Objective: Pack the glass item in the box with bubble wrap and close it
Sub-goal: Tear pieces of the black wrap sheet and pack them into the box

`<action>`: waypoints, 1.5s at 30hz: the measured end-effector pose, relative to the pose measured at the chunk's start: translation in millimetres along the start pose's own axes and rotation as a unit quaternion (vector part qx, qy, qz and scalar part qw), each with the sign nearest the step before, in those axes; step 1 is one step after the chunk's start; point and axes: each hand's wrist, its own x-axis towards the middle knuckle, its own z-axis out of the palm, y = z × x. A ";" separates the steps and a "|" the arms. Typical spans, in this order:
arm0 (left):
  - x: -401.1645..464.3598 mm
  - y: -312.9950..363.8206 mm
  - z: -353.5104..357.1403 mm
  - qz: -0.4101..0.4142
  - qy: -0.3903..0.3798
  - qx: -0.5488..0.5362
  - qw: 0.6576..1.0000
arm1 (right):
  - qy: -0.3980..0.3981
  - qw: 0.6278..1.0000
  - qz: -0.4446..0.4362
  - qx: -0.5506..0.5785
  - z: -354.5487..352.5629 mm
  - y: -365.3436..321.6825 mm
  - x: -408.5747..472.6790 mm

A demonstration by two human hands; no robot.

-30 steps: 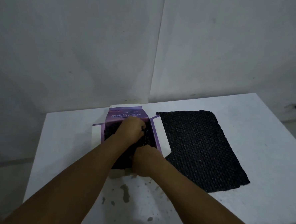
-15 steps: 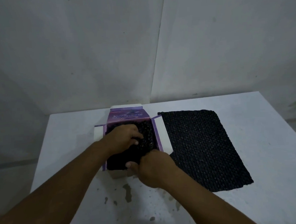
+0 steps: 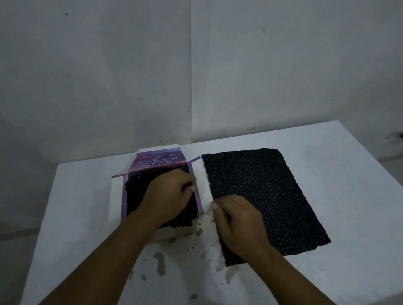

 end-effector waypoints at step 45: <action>-25.2 83.9 187.2 0.016 -0.228 -0.039 0.973 | -0.423 0.874 -0.021 -0.238 -60.3 203.0 -55.5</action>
